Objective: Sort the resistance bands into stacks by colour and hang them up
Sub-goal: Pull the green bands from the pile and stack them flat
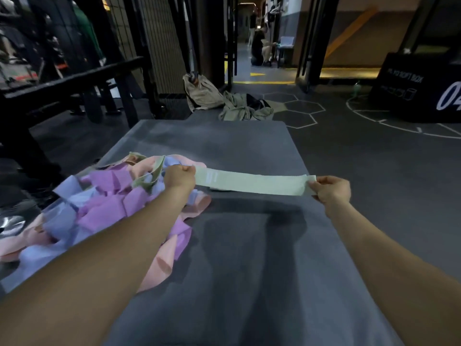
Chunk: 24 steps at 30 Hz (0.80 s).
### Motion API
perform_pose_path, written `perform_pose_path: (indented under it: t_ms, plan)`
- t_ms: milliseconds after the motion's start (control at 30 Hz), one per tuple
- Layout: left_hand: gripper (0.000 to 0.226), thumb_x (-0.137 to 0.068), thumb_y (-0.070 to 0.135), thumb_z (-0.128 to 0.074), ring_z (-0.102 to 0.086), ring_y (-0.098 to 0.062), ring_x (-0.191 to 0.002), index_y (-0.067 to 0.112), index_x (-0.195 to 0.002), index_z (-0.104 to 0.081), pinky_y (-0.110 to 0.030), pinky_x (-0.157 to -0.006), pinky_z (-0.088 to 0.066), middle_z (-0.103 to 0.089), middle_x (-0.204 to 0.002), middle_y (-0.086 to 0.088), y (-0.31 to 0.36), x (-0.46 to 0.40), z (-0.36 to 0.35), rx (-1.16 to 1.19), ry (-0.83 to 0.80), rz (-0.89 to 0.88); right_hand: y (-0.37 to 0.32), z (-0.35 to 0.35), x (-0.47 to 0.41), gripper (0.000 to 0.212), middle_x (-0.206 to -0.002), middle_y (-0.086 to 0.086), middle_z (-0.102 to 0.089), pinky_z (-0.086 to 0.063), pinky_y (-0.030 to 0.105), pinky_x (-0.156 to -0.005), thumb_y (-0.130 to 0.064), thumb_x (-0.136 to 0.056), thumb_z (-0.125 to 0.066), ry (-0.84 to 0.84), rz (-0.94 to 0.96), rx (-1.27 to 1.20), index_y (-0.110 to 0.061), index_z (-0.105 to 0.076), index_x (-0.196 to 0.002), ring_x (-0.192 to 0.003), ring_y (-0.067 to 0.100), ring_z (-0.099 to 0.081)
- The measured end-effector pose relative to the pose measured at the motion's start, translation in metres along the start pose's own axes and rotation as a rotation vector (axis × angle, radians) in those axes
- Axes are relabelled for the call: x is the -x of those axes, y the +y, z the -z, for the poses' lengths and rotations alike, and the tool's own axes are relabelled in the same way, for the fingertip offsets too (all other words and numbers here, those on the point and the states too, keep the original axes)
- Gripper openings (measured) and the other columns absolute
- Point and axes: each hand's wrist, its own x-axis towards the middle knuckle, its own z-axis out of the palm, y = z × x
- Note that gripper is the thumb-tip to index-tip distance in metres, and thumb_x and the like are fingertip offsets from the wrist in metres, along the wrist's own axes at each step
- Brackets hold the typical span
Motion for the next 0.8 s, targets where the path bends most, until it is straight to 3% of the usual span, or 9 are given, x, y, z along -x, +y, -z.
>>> perform_pose_path:
  t_ms: [100, 200, 400, 567, 700, 800]
  plan:
    - [0.031, -0.093, 0.022, -0.050, -0.059, -0.039, -0.105, -0.001, -0.103, -0.068, -0.036, -0.089, -0.045, -0.064, -0.110, -0.025, 0.010, -0.012, -0.032, -0.069, -0.014, -0.041, 0.005, -0.003, -0.028, 0.018, -0.088, 0.010, -0.066, -0.055, 0.038, -0.084, -0.011, -0.082, -0.071, 0.043, 0.058, 0.134, -0.006, -0.069, -0.099, -0.078, 0.024, -0.062]
    - [0.034, -0.095, 0.023, -0.048, -0.056, -0.038, -0.109, -0.002, -0.106, -0.067, -0.034, -0.088, -0.041, -0.063, -0.115, -0.024, 0.012, -0.027, -0.061, -0.134, -0.006, -0.056, 0.009, -0.011, -0.052, 0.018, -0.097, 0.014, -0.068, -0.052, 0.038, -0.086, -0.012, -0.082, -0.069, 0.078, 0.127, 0.211, -0.006, -0.068, -0.100, -0.089, 0.029, -0.063]
    - [0.030, -0.092, 0.026, -0.054, -0.058, -0.038, -0.106, 0.004, -0.104, -0.070, -0.035, -0.090, -0.044, -0.066, -0.112, -0.019, -0.001, -0.056, -0.090, -0.197, -0.001, -0.002, 0.019, -0.032, -0.085, 0.015, -0.101, 0.015, -0.067, -0.051, 0.038, -0.083, -0.016, -0.081, -0.070, 0.061, 0.193, 0.287, -0.008, -0.066, -0.093, -0.094, 0.031, -0.061]
    - [0.027, -0.093, 0.023, -0.053, -0.057, -0.037, -0.105, 0.004, -0.104, -0.069, -0.029, -0.081, -0.041, -0.066, -0.110, -0.018, -0.012, -0.064, -0.102, -0.222, -0.007, -0.004, 0.028, -0.038, -0.094, 0.016, -0.103, 0.017, -0.066, -0.047, 0.034, -0.081, -0.016, -0.084, -0.064, 0.071, 0.220, 0.395, -0.008, -0.066, -0.098, -0.097, 0.034, -0.060]
    - [0.029, -0.093, 0.024, -0.053, -0.057, -0.038, -0.106, 0.004, -0.107, -0.068, -0.032, -0.086, -0.044, -0.066, -0.111, -0.019, -0.017, -0.063, -0.108, -0.283, -0.027, -0.009, 0.031, -0.040, -0.094, 0.016, -0.103, 0.017, -0.064, -0.045, 0.033, -0.076, -0.013, -0.086, -0.060, 0.056, 0.266, 0.436, -0.006, -0.063, -0.100, -0.093, 0.033, -0.059]
    - [0.028, -0.094, 0.023, -0.051, -0.056, -0.038, -0.104, 0.003, -0.102, -0.068, -0.031, -0.080, -0.042, -0.065, -0.109, -0.019, -0.018, -0.062, -0.109, -0.312, -0.052, -0.016, 0.033, -0.043, -0.094, 0.017, -0.104, 0.016, -0.062, -0.046, 0.035, -0.078, -0.011, -0.087, -0.060, 0.041, 0.327, 0.481, -0.004, -0.061, -0.102, -0.094, 0.032, -0.058]
